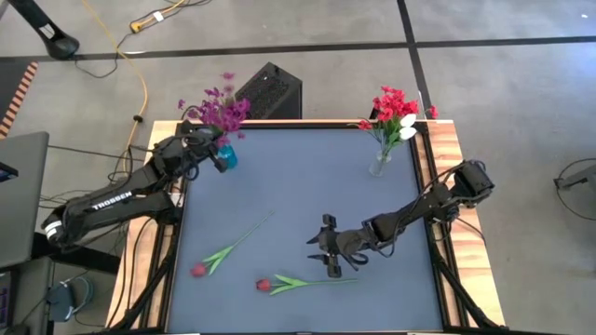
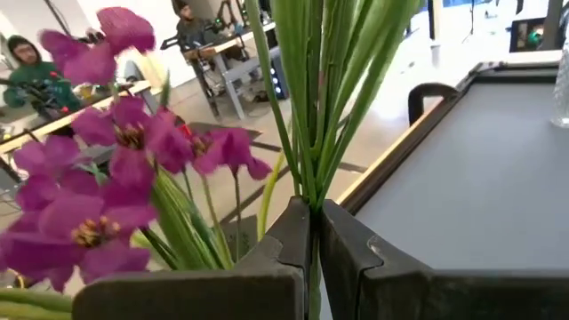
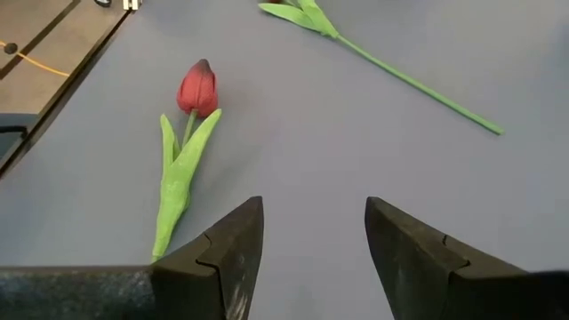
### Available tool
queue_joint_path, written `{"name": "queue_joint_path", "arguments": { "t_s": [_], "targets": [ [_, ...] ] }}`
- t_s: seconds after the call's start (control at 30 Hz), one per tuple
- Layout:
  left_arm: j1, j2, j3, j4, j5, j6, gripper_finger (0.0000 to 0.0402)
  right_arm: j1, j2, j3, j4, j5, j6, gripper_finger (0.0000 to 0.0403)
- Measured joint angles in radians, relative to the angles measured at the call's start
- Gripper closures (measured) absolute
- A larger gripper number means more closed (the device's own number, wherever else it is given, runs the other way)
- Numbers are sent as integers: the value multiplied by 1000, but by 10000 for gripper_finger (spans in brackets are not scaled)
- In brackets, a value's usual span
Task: Sort flowers into vase by color
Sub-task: Put the violet flowers into the blue vase
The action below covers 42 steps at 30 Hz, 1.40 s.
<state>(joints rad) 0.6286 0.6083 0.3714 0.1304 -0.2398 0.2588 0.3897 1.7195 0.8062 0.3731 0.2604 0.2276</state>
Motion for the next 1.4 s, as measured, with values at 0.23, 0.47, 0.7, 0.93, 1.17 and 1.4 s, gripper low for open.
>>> {"name": "queue_joint_path", "arguments": {
  "t_s": [0.23, 0.47, 0.7, 0.93, 1.17, 1.4],
  "targets": [
    [17, 0, -3, -7, 0, 0, 401, -7, 0, 0, 1, 1, 0, 180],
    [17, 0, -3, -26, 0, -16, 401, -6, 0, 0, 2, 1, 0, 180],
    [17, 0, -3, -49, -1, -28, 401, -6, 0, 0, 2, 1, 0, 180],
    [17, 0, -3, -56, -5, -27, 401, -5, 0, 0, 2, 1, 0, 180],
    [17, 0, -3, -52, 5, -16, 401, -4, 0, 0, 2, 0, 1, 180],
    [17, 0, -3, -35, 34, -6, 401, -4, 0, 0, 2, 0, 1, 180]
  ]
}}
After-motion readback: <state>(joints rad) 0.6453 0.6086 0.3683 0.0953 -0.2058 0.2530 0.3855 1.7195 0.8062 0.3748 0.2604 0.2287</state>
